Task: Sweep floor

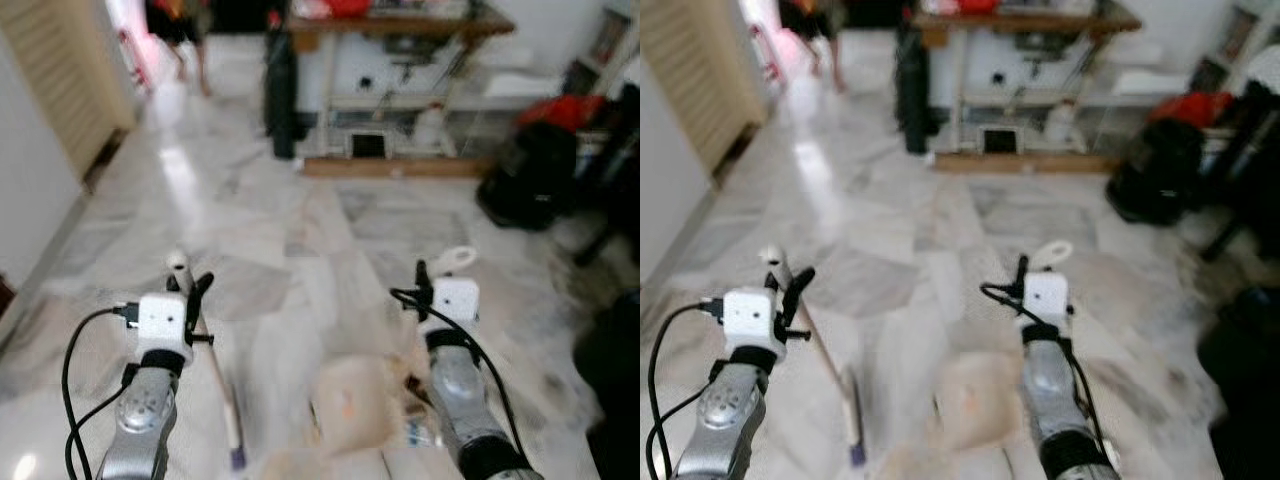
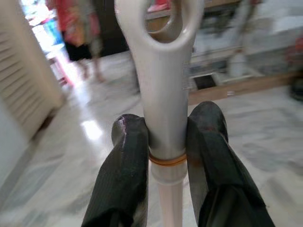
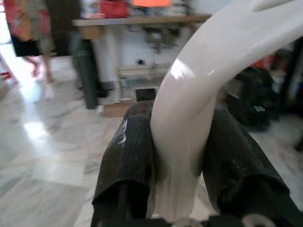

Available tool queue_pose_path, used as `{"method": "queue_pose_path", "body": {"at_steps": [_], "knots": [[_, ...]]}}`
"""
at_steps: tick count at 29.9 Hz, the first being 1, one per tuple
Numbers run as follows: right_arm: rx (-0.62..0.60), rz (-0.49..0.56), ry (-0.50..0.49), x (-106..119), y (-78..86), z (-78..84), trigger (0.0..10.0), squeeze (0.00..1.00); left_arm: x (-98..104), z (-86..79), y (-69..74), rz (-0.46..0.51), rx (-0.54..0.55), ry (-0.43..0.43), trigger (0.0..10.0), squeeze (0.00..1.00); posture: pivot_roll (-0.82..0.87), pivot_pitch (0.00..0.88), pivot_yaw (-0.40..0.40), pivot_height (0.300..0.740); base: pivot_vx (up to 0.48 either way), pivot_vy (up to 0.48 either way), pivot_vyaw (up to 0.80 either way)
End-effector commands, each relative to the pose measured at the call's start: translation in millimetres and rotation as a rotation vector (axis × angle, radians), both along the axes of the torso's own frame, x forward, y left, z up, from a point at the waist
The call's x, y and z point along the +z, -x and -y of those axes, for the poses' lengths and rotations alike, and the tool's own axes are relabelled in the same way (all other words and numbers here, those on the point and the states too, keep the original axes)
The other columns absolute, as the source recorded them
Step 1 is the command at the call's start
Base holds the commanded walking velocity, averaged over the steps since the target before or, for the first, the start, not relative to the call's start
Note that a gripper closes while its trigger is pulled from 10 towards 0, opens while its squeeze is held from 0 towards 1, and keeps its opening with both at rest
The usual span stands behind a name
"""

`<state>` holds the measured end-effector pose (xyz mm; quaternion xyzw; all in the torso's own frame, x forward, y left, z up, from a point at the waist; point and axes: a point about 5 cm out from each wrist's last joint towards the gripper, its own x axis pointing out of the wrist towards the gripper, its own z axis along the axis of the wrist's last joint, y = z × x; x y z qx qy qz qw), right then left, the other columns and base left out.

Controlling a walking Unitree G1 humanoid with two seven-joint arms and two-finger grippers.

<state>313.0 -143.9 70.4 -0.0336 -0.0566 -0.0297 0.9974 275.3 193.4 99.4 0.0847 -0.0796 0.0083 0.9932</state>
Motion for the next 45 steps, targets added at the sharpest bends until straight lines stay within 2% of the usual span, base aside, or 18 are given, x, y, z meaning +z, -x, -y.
{"method": "queue_pose_path", "body": {"at_steps": [1, 22, 31, 36, 45], "knots": [[-0.02, 0.044, 0.025, 8.5, -2.6, 8.5, 10.0, 0.0, 8.2, 1.1, 0.5, 0.046, -0.004, -0.022, 10.0, 0.0, 0.11, 0.057, 0.023, 0.74, 0.0, 0.0, 0.0], [-0.019, 0.058, 0.041, 10.1, -2.1, 6.2, 10.0, 0.0, 8.5, 0.6, 1.2, 0.054, -0.002, -0.015, 10.0, 0.0, 0.11, 0.06, 0.024, 0.74, 0.0, 0.0, 0.0], [-0.022, 0.046, 0.019, 8.9, -2.3, 6.7, 10.0, 0.0, 7.2, 1.6, 1.0, 0.045, -0.003, 0.001, 10.0, 0.0, 0.11, 0.061, 0.024, 0.74, 0.0, 0.0, 0.0], [-0.026, 0.04, 0.018, 8.2, -2.2, 7.3, 10.0, 0.0, 7.1, 1.9, 1.2, 0.043, -0.005, 0.005, 10.0, 0.0, 0.11, 0.064, 0.024, 0.74, 0.0, 0.337, -0.5], [-0.022, 0.052, 0.035, 9.3, -1.8, 6.3, 10.0, 0.0, 7.3, 1.0, 1.7, 0.044, -0.004, 0.003, 10.0, 0.0, 0.11, 0.066, 0.025, 0.74, 0.0, 0.365, 0.0]]}}
